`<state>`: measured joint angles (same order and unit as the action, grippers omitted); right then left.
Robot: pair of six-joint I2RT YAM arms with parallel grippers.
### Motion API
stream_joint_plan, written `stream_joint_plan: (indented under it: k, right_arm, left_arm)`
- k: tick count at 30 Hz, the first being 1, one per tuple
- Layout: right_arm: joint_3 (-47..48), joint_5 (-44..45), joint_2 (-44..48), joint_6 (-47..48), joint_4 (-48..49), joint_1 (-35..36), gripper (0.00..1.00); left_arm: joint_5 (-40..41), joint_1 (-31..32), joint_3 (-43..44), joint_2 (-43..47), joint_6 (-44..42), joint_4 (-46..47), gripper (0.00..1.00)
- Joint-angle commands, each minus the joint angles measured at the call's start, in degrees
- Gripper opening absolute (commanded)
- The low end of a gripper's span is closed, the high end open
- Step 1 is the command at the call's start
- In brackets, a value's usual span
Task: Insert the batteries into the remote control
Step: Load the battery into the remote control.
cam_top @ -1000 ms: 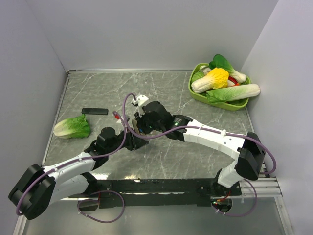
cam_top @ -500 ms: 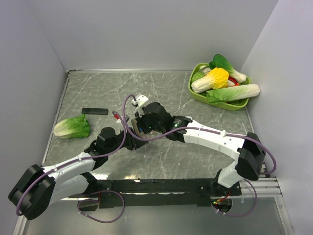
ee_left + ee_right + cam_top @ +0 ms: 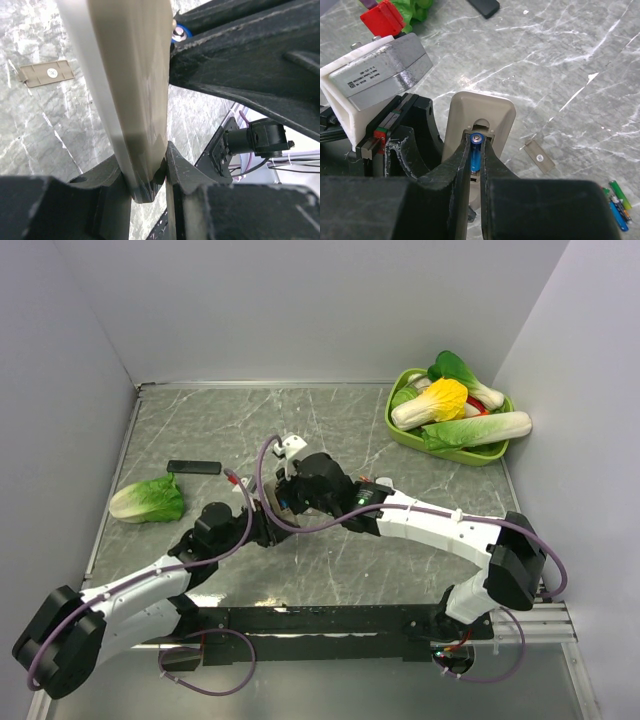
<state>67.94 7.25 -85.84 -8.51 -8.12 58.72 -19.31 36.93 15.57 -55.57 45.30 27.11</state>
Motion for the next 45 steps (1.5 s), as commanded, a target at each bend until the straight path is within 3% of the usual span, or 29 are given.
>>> stream_joint_plan:
  k: [1, 15, 31, 45]
  right_arm:
    - [-2.11, 3.56, 0.15, 0.25, -0.67, -0.27, 0.02]
    - [-0.01, 9.01, -4.24, -2.83, -4.27, 0.43, 0.05]
    - [2.63, 5.32, -3.55, -1.15, -3.48, 0.96, 0.25]
    - [4.39, 5.15, -2.66, -0.45, -3.13, 0.96, 0.30]
  left_arm:
    - [-2.22, 0.60, 0.69, 4.42, -1.44, 8.30, 0.02]
    - [-1.70, 0.60, -1.07, 11.01, -4.78, 11.29, 0.03]
    - [-2.75, 0.60, 0.86, 4.51, -3.82, 9.46, 0.03]
    - [-2.57, 0.60, 1.48, 2.75, -1.62, 8.13, 0.02]
